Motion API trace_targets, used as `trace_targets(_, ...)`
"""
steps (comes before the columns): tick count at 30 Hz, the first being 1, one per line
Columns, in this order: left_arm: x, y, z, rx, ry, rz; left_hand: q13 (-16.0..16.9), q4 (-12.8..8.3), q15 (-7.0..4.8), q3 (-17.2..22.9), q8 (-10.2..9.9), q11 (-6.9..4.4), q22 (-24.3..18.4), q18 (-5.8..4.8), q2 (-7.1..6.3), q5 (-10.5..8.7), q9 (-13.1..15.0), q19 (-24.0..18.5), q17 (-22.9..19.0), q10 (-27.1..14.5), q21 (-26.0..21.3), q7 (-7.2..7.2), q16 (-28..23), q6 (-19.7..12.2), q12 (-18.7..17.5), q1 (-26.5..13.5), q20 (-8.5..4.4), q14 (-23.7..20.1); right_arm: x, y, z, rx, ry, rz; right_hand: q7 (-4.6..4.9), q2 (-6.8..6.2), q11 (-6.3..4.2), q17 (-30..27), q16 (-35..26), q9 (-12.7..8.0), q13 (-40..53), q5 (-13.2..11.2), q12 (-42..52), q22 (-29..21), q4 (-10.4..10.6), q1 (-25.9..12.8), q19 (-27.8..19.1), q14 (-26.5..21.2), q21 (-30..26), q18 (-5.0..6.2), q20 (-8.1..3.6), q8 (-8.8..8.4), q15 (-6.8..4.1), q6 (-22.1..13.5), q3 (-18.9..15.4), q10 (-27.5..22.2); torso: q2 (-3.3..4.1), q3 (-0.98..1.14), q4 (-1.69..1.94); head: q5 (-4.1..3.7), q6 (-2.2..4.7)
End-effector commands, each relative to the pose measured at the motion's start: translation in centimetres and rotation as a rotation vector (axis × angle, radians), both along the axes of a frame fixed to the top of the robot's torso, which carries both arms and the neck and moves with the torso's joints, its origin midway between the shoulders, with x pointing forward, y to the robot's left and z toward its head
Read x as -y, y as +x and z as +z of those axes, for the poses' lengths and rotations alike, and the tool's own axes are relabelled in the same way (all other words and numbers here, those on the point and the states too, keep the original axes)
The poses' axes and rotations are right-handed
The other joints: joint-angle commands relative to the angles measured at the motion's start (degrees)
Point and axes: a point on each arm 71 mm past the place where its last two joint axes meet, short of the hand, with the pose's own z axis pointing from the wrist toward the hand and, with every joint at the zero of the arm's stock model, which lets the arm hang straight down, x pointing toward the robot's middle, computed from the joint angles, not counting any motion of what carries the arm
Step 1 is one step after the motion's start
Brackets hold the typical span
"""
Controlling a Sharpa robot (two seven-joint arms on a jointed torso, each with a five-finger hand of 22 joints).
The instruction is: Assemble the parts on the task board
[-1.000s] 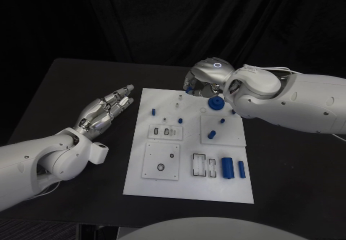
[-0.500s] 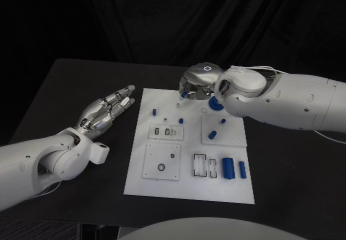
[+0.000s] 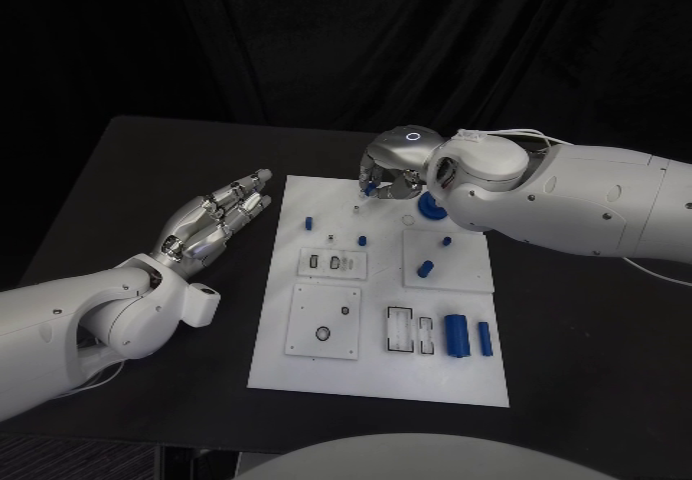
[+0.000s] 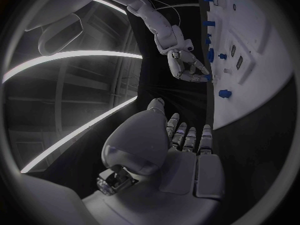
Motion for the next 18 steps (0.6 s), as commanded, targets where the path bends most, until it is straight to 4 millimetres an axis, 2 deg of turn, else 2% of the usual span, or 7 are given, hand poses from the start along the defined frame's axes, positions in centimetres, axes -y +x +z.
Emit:
trace_targets(1, -0.15, -0.23, 1.38, 0.14, -0.138, 0.009, -0.1, -0.1, 0.5, 0.4, 0.4, 0.36, 0.1, 0.61, 0.11, 0.41, 0.1, 0.0, 0.0, -0.1, 0.1, 0.31, -0.1, 0.1, -0.1, 0.7, 0.3, 0.0, 0.06, 0.18, -0.23, -0.005, -0.005, -0.022, -0.02, -0.02, 0.06, 0.0, -0.2, 3.6, 0.0, -0.3, -0.4, 0.1, -0.1, -0.4, 0.0, 0.0, -0.2, -1.19, 0.34, -0.13, 0.29, -0.3, 0.4, -0.6, 0.0, -0.03, -0.04, -0.06, -0.02)
trace_targets(18, -0.11, -0.09, 1.28, 0.129, -0.147, 0.012, -0.1, -0.1, 0.6, 0.5, 0.4, 0.41, 0.0, 0.54, -0.01, 0.76, 0.1, -0.1, 0.0, 0.0, 0.0, 0.39, -0.1, 0.2, -0.1, 0.9, 0.38, 0.0, -0.39, 0.51, -0.81, 0.011, 0.018, -0.022, 0.06, 0.03, 0.26, 0.1, -0.2, 3.8, 0.0, -1.1, -0.6, 0.3, 0.0, -0.6, 0.0, -0.1, -0.2, -1.21, 0.5, -0.44, 0.47, -0.5, 0.6, -0.9, 0.01, 0.02, 0.03, -0.09, -0.09)
